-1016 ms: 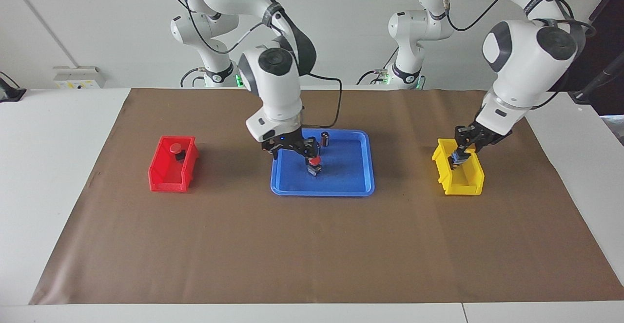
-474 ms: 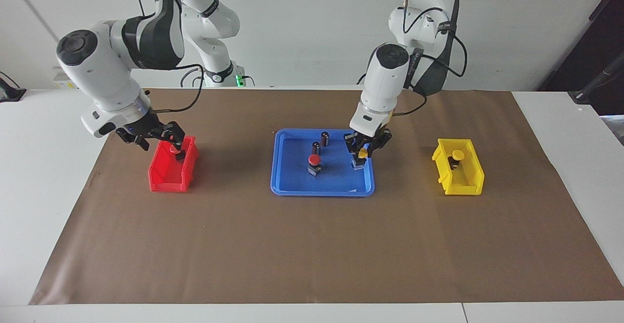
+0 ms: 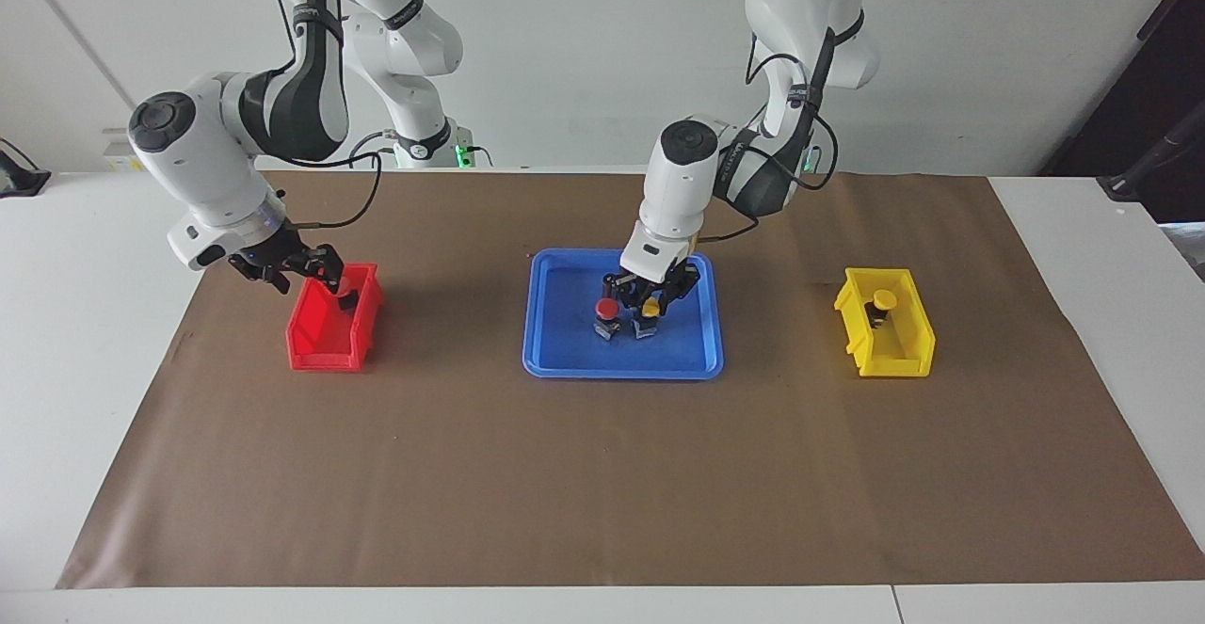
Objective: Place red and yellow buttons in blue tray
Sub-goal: 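Place the yellow button in the tray while the right gripper grasps another red button, then return the left gripper to the yellow holder while the right gripper lifts the red button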
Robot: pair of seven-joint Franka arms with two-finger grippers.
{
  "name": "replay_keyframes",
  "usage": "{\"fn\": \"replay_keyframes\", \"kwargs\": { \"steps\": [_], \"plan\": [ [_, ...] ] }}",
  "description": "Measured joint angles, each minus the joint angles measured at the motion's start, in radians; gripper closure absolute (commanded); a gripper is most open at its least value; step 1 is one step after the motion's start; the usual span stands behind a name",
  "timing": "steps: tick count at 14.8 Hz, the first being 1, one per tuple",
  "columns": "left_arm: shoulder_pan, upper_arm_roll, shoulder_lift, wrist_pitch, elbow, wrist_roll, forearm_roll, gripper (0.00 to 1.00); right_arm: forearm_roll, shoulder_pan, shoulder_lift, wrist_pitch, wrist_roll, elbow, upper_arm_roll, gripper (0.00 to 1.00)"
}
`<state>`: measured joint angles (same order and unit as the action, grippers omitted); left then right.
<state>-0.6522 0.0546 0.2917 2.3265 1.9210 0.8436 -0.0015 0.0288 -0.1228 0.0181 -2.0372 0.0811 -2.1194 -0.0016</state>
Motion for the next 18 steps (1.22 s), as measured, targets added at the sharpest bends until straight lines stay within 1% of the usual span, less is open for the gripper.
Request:
{"fn": "replay_keyframes", "kwargs": {
  "steps": [1,3,4,5,6,8,9,11,13,15,18],
  "plan": [
    [0.0,-0.002,0.0,0.0,-0.004,0.0,0.0,0.1,0.0,0.0,0.017,-0.032,0.002,-0.043,0.0,0.25],
    [0.0,-0.004,0.0,-0.017,-0.017,0.0,0.0,0.07,0.0,-0.001,0.044,-0.073,0.009,-0.113,-0.001,0.28],
    [0.001,-0.006,-0.001,-0.047,-0.03,-0.001,0.0,0.07,0.0,-0.001,0.054,-0.081,0.011,-0.135,-0.001,0.28],
    [0.002,-0.009,-0.004,-0.087,-0.049,-0.005,0.0,0.07,0.0,-0.001,0.061,-0.086,0.011,-0.151,-0.001,0.32],
    [0.004,-0.014,-0.012,-0.13,-0.071,-0.014,0.0,0.07,0.0,-0.001,0.067,-0.088,0.012,-0.16,-0.001,0.33],
    [0.02,-0.025,-0.045,-0.212,-0.103,-0.046,0.0,0.07,0.0,-0.001,0.073,-0.102,0.031,-0.175,-0.002,0.33],
    [0.042,-0.028,-0.067,-0.253,-0.11,-0.088,0.001,0.05,0.0,-0.002,0.074,-0.12,0.046,-0.185,-0.003,0.34],
    [0.1,-0.032,-0.111,-0.341,-0.112,-0.223,0.001,0.01,0.0,-0.003,0.074,-0.149,0.06,-0.2,-0.006,0.35],
    [0.182,-0.036,-0.149,-0.407,-0.113,-0.382,0.001,0.0,0.0,-0.003,0.074,-0.167,0.063,-0.21,-0.007,0.36],
    [0.283,-0.039,-0.183,-0.446,-0.113,-0.535,0.001,0.0,0.0,-0.004,0.073,-0.178,0.064,-0.219,-0.008,0.37],
    [0.449,-0.043,-0.237,-0.5,-0.114,-0.761,0.001,0.0,0.0,-0.004,0.072,-0.183,0.072,-0.226,-0.008,0.41]
  ]
}}
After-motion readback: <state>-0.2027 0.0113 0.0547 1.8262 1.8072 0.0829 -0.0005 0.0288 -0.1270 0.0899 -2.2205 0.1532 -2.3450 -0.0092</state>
